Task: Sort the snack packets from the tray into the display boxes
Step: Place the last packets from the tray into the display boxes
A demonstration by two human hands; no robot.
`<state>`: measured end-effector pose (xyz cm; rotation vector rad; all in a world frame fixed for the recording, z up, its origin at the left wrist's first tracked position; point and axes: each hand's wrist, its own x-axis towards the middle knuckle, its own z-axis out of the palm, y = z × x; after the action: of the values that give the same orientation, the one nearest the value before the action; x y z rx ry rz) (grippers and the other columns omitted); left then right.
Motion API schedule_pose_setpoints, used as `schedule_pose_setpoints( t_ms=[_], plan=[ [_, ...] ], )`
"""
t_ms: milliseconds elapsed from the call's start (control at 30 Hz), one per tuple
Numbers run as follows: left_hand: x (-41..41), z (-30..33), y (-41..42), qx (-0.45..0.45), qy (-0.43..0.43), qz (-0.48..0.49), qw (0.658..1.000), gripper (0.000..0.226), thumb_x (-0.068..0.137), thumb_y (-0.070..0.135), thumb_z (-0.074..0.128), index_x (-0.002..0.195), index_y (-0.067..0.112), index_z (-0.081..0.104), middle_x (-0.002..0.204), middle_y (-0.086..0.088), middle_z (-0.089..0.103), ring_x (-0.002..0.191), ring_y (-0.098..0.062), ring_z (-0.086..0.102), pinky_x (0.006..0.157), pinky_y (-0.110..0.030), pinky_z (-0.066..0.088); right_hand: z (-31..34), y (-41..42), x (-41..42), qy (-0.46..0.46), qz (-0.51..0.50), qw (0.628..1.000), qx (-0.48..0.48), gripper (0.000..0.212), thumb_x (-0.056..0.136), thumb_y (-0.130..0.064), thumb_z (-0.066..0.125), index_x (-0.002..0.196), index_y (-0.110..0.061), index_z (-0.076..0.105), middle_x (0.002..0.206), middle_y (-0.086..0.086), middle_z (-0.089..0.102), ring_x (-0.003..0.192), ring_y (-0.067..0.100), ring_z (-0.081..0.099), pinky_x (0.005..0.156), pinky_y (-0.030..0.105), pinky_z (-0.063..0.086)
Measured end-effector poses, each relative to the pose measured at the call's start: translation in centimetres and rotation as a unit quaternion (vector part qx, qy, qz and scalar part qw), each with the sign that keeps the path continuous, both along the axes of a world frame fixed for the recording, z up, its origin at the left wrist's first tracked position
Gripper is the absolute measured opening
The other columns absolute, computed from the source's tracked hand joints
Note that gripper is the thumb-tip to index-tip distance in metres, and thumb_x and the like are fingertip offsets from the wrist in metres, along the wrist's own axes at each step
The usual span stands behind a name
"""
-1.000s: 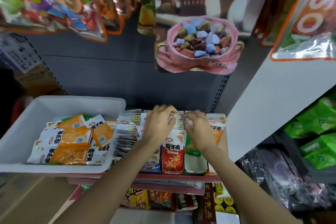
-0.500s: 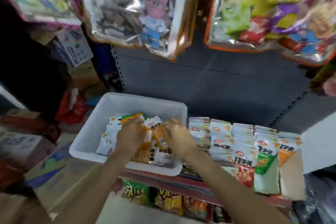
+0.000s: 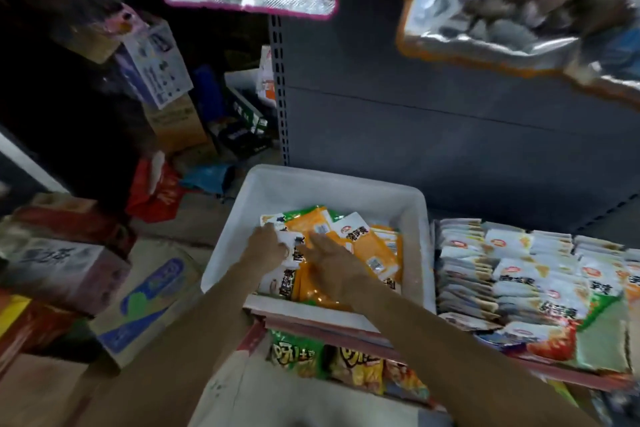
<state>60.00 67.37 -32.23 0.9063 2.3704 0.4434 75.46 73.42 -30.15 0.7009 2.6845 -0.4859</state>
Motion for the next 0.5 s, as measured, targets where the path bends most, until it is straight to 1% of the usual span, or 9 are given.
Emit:
schedule_pose_setpoints(
  t_ms=[33, 100, 167, 233, 267, 367, 433, 467, 500],
  plan=[
    [-0.5, -0.2, 0.2, -0.010, -0.005, 0.012, 1.000, 0.041, 0.090, 0.014, 0.053, 0.127, -0.001, 0.043, 0.121, -0.022, 0.054, 0.102, -0.037, 0.060, 0.082, -0.040, 0.052, -0.2, 0.1, -0.3, 0.001, -0.004, 1.000, 0.002, 0.062, 0.097, -0.014, 0.041, 0.151, -0.023, 0.010, 0.159, 0.000, -0.001, 0.147, 0.022, 0.002, 0.117, 0.041, 0.020],
    [-1.3, -0.4, 0.9, -0.028, -0.008, 0.023, 0.999, 0.049, 0.093, 0.018, 0.049, 0.135, -0.002, 0.035, 0.131, -0.023, 0.048, 0.115, -0.036, 0.052, 0.090, -0.038, 0.045, -0.4, 0.4, -0.5, -0.022, -0.008, 0.999, 0.023, 0.064, 0.097, -0.012, 0.041, 0.150, -0.030, 0.010, 0.159, -0.002, 0.001, 0.146, 0.023, 0.008, 0.114, 0.042, 0.026],
    [-1.7, -0.4, 1.5, -0.037, -0.031, 0.046, 0.998, 0.054, 0.095, 0.020, 0.047, 0.141, -0.003, 0.027, 0.139, -0.022, 0.042, 0.125, -0.035, 0.044, 0.095, -0.037, 0.040, -0.6, 0.9, -0.5, -0.038, -0.025, 0.998, 0.038, 0.057, 0.098, -0.018, 0.040, 0.149, -0.032, 0.017, 0.157, 0.001, 0.014, 0.142, 0.025, 0.023, 0.107, 0.041, 0.034],
    [-1.8, -0.5, 2.2, -0.045, -0.050, 0.079, 0.995, 0.057, 0.096, 0.018, 0.046, 0.143, -0.003, 0.022, 0.142, -0.021, 0.038, 0.128, -0.034, 0.042, 0.097, -0.038, 0.040, -0.5, 1.3, -0.3, -0.045, -0.026, 0.997, 0.051, 0.053, 0.098, -0.020, 0.039, 0.147, -0.032, 0.024, 0.150, 0.005, 0.029, 0.130, 0.030, 0.042, 0.100, 0.041, 0.042],
    [-1.7, -0.5, 2.5, -0.049, -0.052, 0.096, 0.993, 0.056, 0.096, 0.017, 0.046, 0.143, -0.003, 0.024, 0.142, -0.021, 0.040, 0.127, -0.034, 0.043, 0.097, -0.038, 0.041, -0.7, 1.4, 0.0, -0.058, -0.019, 0.997, 0.057, 0.052, 0.098, -0.019, 0.039, 0.147, -0.031, 0.025, 0.148, 0.005, 0.033, 0.125, 0.031, 0.046, 0.097, 0.041, 0.044],
    [-1.5, -0.3, 3.6, -0.035, -0.052, 0.156, 0.986, 0.044, 0.093, 0.019, 0.051, 0.132, 0.001, 0.042, 0.133, -0.019, 0.048, 0.116, -0.034, 0.051, 0.094, -0.039, 0.046, -0.8, 1.5, 1.0, -0.079, -0.012, 0.995, 0.059, 0.048, 0.099, -0.019, 0.036, 0.146, -0.030, 0.029, 0.148, 0.008, 0.033, 0.125, 0.032, 0.046, 0.099, 0.043, 0.043],
    [-1.3, -0.2, 4.3, -0.032, -0.043, 0.184, 0.982, 0.039, 0.094, 0.018, 0.048, 0.130, 0.001, 0.045, 0.134, -0.019, 0.045, 0.117, -0.035, 0.048, 0.097, -0.042, 0.043, -0.6, 1.3, 1.1, -0.074, -0.010, 0.995, 0.071, 0.044, 0.099, -0.022, 0.038, 0.143, -0.028, 0.036, 0.147, 0.009, 0.035, 0.128, 0.031, 0.043, 0.102, 0.043, 0.042],
    [-1.1, -0.2, 4.5, -0.037, -0.033, 0.188, 0.981, 0.038, 0.096, 0.018, 0.046, 0.130, 0.001, 0.046, 0.134, -0.019, 0.043, 0.119, -0.035, 0.046, 0.100, -0.043, 0.040, -0.7, 1.2, 1.2, -0.068, -0.010, 0.995, 0.075, 0.042, 0.099, -0.023, 0.039, 0.141, -0.026, 0.039, 0.148, 0.008, 0.032, 0.132, 0.029, 0.038, 0.105, 0.042, 0.039],
    [-1.0, -0.2, 4.8, -0.038, -0.021, 0.192, 0.980, 0.036, 0.097, 0.019, 0.044, 0.129, 0.002, 0.048, 0.134, -0.019, 0.042, 0.120, -0.035, 0.044, 0.100, -0.044, 0.038, -0.6, 1.0, 1.2, -0.064, -0.003, 0.995, 0.080, 0.041, 0.098, -0.025, 0.041, 0.140, -0.024, 0.042, 0.152, 0.007, 0.026, 0.138, 0.026, 0.029, 0.109, 0.041, 0.033]
  ],
)
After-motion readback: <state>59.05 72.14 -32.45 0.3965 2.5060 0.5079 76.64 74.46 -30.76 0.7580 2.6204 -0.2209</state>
